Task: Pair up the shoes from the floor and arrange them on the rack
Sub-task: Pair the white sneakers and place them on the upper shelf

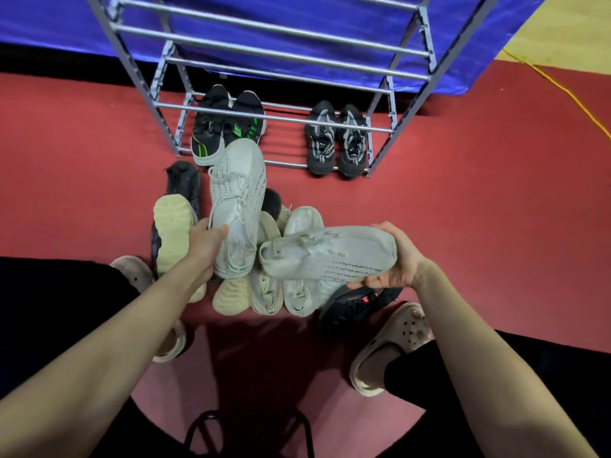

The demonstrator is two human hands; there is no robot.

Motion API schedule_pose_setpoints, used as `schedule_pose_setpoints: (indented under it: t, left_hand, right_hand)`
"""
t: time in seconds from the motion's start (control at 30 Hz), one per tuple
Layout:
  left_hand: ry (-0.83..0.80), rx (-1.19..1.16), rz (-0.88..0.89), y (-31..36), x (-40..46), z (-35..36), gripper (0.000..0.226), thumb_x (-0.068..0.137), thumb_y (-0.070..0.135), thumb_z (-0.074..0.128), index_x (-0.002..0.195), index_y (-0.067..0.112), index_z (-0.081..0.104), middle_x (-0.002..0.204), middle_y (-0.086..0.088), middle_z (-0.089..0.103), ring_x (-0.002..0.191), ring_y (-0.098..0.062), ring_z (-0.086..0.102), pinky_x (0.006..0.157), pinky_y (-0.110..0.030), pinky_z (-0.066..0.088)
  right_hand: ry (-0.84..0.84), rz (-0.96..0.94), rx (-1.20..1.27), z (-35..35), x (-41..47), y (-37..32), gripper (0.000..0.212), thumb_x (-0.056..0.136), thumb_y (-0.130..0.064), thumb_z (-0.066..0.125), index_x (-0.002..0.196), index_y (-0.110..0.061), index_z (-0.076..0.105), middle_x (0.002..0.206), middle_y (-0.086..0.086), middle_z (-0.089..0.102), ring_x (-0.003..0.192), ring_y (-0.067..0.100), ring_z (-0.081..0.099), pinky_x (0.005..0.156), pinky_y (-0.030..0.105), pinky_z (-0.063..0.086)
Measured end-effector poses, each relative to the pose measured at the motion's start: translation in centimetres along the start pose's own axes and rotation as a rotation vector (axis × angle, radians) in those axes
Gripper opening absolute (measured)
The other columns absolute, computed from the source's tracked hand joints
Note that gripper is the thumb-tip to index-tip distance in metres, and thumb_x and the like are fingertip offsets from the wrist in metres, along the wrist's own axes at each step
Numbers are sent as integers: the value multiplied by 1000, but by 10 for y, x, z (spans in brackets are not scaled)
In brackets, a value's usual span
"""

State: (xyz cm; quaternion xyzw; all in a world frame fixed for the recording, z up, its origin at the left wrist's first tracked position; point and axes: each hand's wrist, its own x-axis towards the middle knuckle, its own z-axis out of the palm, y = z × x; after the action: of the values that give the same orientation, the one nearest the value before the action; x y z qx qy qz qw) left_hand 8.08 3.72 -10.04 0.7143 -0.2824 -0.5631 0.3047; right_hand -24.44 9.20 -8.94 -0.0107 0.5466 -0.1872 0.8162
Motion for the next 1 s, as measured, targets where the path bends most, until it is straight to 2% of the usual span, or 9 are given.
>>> schedule_pose_setpoints:
  t: [0.17, 0.33, 0.43, 0.53, 0.63, 0.73, 0.8, 0.9, 1.0]
  left_hand:
    - [3, -3, -27, -12, 3, -3, 35, 93, 3, 49, 128, 1, 51, 128, -17, 59, 115, -30, 58, 93, -37, 48]
    - [-15, 2, -21, -17, 5, -4, 34, 93, 2, 49, 127, 0, 52, 124, -16, 61, 105, -26, 59, 89, -34, 49]
    - [-33, -5, -30, -20, 6, -7, 32, 93, 4, 49, 125, 2, 53, 121, -16, 63, 111, -30, 61, 93, -38, 50]
    - [-53, -18, -28, -22, 6, -9, 32, 94, 4, 49, 126, 4, 54, 113, -9, 61, 103, -24, 59, 84, -32, 47]
    - [-46, -40, -14, -25, 8, -12, 31, 94, 3, 49, 124, 4, 55, 114, -9, 61, 100, -21, 57, 85, -30, 45]
    - [-45, -58, -18, -28, 12, -15, 32, 94, 5, 50, 125, 4, 55, 121, -10, 62, 109, -25, 59, 92, -34, 48]
    - [-54, -87, -29, -31, 15, -18, 33, 94, 6, 51, 126, 4, 55, 125, -11, 61, 114, -25, 58, 95, -34, 47]
    - [-50, -107, -43, -34, 17, -23, 34, 94, 8, 52, 128, 4, 54, 129, -11, 60, 119, -26, 57, 98, -34, 46]
    - [-48, -122, -51, -33, 19, -26, 34, 94, 8, 52, 128, 2, 53, 126, -10, 60, 114, -24, 58, 92, -31, 46]
  right_hand:
    - [173, 133, -255, 25, 31, -30, 65, 63, -58, 58, 100, -6, 63, 96, 21, 67, 89, 47, 64, 54, 25, 52]
    - [403, -6, -321, 24, 45, -54, 94, 51, -84, 60, 109, -11, 54, 101, 15, 68, 88, 40, 67, 70, 29, 53]
    - [471, -197, -394, 37, 55, -45, 68, 67, -64, 70, 103, -8, 53, 82, 5, 58, 65, 21, 56, 54, 24, 46]
    - [653, -460, -340, 44, 79, -18, 48, 71, -30, 78, 105, -5, 54, 94, 7, 61, 66, 15, 53, 54, 25, 43]
    - [777, -644, -258, 62, 100, 19, 86, 60, -31, 85, 128, -7, 39, 125, 8, 57, 106, 21, 58, 87, 35, 52]
    - [886, -612, -339, 90, 113, 47, 132, 46, -55, 86, 147, -9, 14, 146, 14, 35, 138, 32, 28, 116, 43, 28]
    - [970, -521, -418, 115, 120, 62, 146, 44, -62, 85, 149, -5, 1, 148, 21, 22, 139, 35, 18, 117, 39, 21]
    - [1050, -411, -420, 147, 132, 72, 156, 39, -73, 78, 149, -10, -11, 139, 27, 26, 132, 38, 27, 112, 43, 33]
    - [1099, -300, -433, 161, 140, 72, 154, 44, -69, 80, 148, -17, -22, 133, 26, 32, 123, 40, 38, 102, 46, 39]
